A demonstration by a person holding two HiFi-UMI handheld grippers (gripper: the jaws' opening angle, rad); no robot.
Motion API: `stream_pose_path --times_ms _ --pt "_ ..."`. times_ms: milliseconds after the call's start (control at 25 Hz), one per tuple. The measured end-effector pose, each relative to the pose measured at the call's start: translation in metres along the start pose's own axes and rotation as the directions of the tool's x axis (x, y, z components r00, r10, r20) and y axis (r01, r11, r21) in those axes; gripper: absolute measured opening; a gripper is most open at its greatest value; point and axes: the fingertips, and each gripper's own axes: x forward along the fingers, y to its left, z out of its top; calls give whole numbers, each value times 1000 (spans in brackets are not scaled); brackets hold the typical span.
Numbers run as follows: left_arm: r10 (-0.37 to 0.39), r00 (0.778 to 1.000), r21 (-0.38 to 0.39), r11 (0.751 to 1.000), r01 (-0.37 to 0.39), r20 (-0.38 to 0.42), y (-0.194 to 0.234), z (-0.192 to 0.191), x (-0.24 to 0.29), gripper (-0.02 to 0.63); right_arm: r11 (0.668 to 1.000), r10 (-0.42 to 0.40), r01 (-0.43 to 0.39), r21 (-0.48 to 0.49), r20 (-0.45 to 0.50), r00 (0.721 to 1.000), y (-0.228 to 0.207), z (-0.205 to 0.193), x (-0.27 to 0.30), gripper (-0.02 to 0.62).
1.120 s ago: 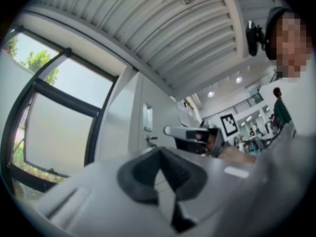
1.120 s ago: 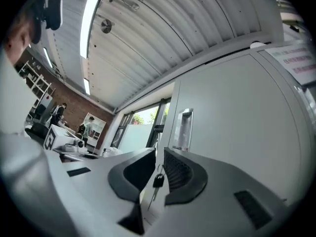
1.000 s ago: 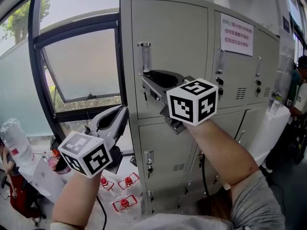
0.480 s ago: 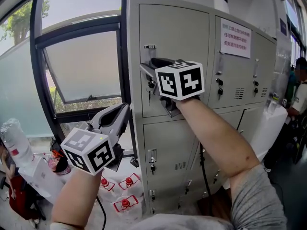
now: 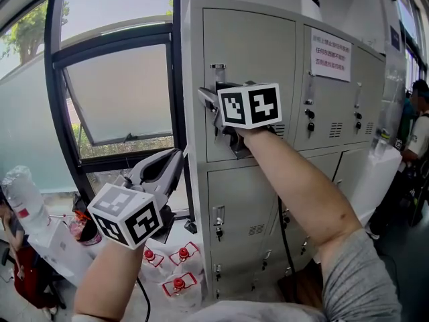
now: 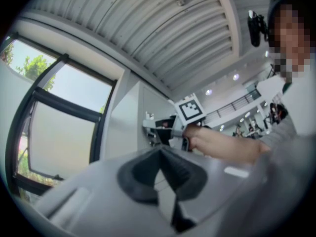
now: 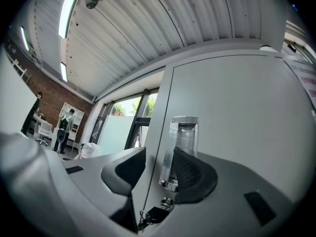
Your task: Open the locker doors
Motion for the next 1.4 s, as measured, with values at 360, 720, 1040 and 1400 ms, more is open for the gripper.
stream_pose_path --times_ms 360,720,1040,1400 --pt "5 1000 -22 1000 -6 -6 -2 -6 -16 5 999 31 -31 33 23 999 3 1 -7 135" --pt "5 1000 -21 1000 -5 -10 -23 -5 -15 5 992 119 -122 24 79 990 26 11 -54 135" --pt "20 1000 -14 1000 -20 -15 -72 0 5 5 983 183 -179 -38 117 976 26 23 -133 118" --pt "43 999 20 999 -43 -22 -155 1 46 5 937 342 -349 13 166 925 -10 31 -240 126"
